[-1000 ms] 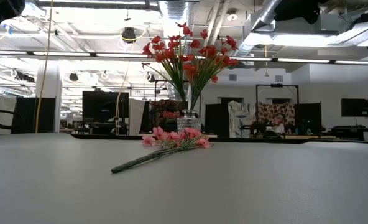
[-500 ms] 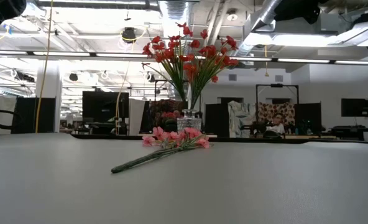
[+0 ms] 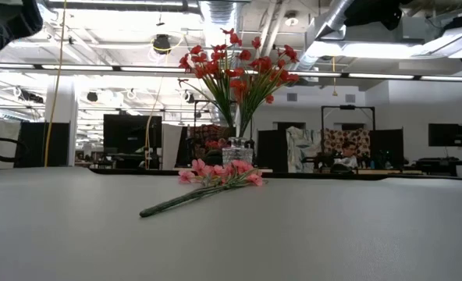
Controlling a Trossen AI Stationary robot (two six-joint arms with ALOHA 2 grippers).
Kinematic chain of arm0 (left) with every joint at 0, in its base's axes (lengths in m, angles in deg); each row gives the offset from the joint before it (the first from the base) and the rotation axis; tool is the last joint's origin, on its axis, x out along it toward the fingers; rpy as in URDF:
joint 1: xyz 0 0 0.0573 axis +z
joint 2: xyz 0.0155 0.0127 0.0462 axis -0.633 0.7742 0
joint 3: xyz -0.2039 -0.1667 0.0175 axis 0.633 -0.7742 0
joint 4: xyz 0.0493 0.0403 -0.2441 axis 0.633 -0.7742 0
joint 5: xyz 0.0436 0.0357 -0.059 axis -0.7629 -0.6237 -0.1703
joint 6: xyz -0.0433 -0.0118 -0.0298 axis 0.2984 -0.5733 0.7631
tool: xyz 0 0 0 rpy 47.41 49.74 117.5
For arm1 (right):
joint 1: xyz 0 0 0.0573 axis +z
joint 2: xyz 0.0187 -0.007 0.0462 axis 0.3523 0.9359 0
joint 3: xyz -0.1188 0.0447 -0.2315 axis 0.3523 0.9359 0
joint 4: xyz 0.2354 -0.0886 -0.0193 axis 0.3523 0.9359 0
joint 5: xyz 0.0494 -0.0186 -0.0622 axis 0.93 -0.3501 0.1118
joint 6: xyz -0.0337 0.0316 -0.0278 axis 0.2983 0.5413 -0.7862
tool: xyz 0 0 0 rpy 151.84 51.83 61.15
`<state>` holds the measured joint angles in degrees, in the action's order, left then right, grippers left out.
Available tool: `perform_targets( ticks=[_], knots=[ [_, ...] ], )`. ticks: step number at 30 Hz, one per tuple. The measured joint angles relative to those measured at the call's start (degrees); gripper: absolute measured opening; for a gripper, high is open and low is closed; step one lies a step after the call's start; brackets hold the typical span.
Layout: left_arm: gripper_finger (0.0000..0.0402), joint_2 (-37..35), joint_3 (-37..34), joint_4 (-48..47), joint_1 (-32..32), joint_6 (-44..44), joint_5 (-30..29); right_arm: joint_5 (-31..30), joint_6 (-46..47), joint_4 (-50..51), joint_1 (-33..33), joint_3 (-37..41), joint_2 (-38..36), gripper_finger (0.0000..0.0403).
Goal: Sort flowers into vase by color
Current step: Put the pink flowers into the blue vase
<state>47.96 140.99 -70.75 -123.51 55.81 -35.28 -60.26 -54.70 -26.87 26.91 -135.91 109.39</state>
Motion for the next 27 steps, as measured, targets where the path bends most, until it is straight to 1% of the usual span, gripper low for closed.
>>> perform_targets(
  ticks=[5, 8, 10, 12, 16, 19, 22, 27],
  knots=[
    [0.0106, -4.30, 0.00, 1.48, 4.67, -5.12, -0.37, 0.00, -0.02, 0.00, 0.00, 0.00, -0.02, 0.0148],
    [0.0095, -5.82, 0.00, 7.01, 9.82, -12.11, -0.18, 0.00, 0.00, 0.00, -0.02, 0.00, -0.02, 0.0148],
    [0.0087, -6.33, 0.00, 13.03, 14.50, -19.41, 1.38, -0.01, 0.00, 0.00, -0.01, 0.00, -0.01, 0.0148],
    [0.0080, -6.33, 0.00, 20.41, 19.75, -28.62, 5.84, -0.01, -0.01, 0.00, 0.00, 0.00, 0.00, 0.0148],
    [0.0066, -4.41, 0.00, 38.11, 31.67, -50.27, 19.46, 0.00, 0.00, 0.00, 0.00, 0.00, 0.00, 0.0148],
    [0.0057, -2.77, 0.00, 47.96, 40.21, -63.85, 29.30, -0.02, -0.01, 0.00, -0.01, 0.00, -0.01, 0.0148],
    [0.0049, -2.24, 0.00, 52.11, 48.01, -69.81, 37.46, -0.02, -0.02, 0.00, -0.02, 0.00, 0.00, 0.0148],
    [0.0040, -1.96, 0.00, 49.42, 59.75, -70.02, 47.25, -0.01, 0.00, 0.00, -0.01, 0.00, -0.02, 0.0148]
  ],
)
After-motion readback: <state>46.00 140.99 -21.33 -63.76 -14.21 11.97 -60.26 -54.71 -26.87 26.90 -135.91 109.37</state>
